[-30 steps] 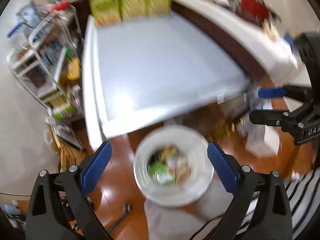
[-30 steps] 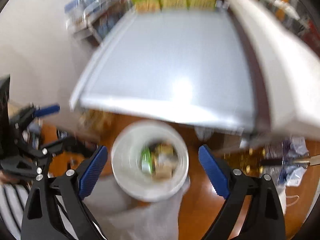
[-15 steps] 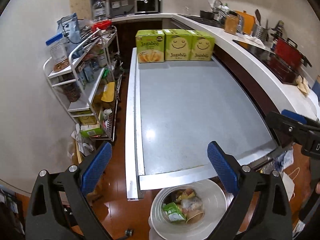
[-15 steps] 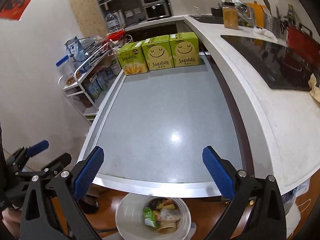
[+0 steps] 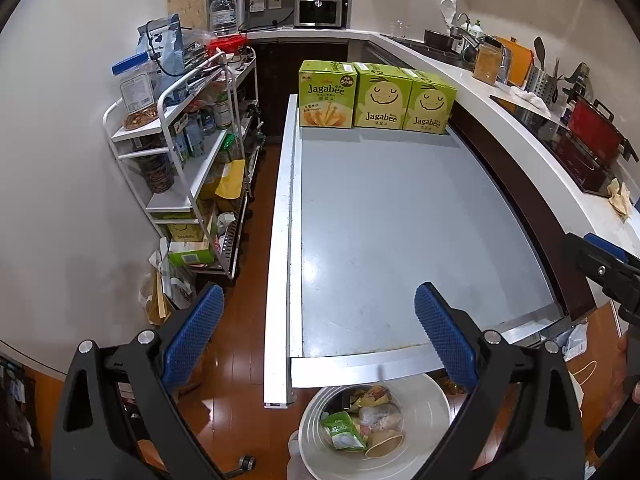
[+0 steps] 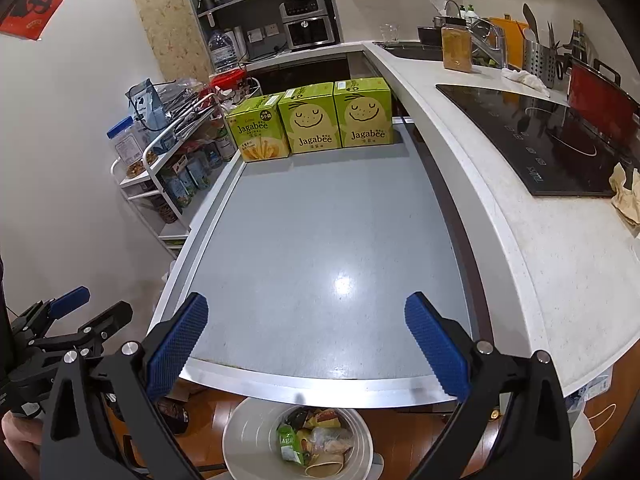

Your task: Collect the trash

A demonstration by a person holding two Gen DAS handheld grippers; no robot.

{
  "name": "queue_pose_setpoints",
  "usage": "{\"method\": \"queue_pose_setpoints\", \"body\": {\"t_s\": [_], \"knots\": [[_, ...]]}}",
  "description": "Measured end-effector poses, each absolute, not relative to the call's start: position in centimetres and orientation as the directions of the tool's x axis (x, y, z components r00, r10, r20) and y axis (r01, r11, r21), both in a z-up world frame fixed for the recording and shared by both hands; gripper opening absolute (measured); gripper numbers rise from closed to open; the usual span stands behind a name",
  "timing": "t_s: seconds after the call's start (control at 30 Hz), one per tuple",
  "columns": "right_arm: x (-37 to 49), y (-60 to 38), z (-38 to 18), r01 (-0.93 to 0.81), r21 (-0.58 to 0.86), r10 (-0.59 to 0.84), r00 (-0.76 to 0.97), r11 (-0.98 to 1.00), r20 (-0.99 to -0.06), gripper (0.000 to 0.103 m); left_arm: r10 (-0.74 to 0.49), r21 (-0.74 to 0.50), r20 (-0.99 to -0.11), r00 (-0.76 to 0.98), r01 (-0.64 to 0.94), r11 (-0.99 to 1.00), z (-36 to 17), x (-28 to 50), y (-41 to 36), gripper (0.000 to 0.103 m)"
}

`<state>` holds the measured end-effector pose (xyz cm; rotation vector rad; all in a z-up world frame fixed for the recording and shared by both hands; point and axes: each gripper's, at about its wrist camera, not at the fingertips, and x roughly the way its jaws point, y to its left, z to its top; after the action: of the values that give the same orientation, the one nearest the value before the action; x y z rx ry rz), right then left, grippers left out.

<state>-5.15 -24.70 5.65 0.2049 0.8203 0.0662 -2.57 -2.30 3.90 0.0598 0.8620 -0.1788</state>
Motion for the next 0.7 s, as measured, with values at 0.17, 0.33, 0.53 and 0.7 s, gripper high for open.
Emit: {"method": "queue_pose_setpoints", "body": {"t_s": [0.17, 0.33, 0.53, 0.7], "knots": [[-5.05, -24.58, 5.62, 0.018, 0.206, 0.140, 0.676, 0.978, -0.723, 0.097, -0.127, -0.020, -0.758, 0.640, 0.172, 0.985, 3.99, -2.43, -2.08, 0.097], [-4.96, -24.41, 5.68, 0.011, 0.202, 0.141, 0.675, 0.979, -0.724, 0.097, -0.128, -0.025, -0.759, 0.639, 0.167, 0.986, 4.05, -2.21, -1.92, 0.097], [-4.73, -24.32, 5.77, 0.006, 0.200, 0.143, 0.677, 0.980, -0.722, 0.097, -0.125, -0.019, -0.758, 0.641, 0.170, 0.985, 4.15, -2.12, -1.90, 0.097], [-4.51, -24.22, 5.89, 0.008, 0.195, 0.137, 0.681, 0.981, -0.719, 0.097, -0.124, -0.015, -0.757, 0.642, 0.172, 0.985, 4.21, -1.99, -1.96, 0.097]]}}
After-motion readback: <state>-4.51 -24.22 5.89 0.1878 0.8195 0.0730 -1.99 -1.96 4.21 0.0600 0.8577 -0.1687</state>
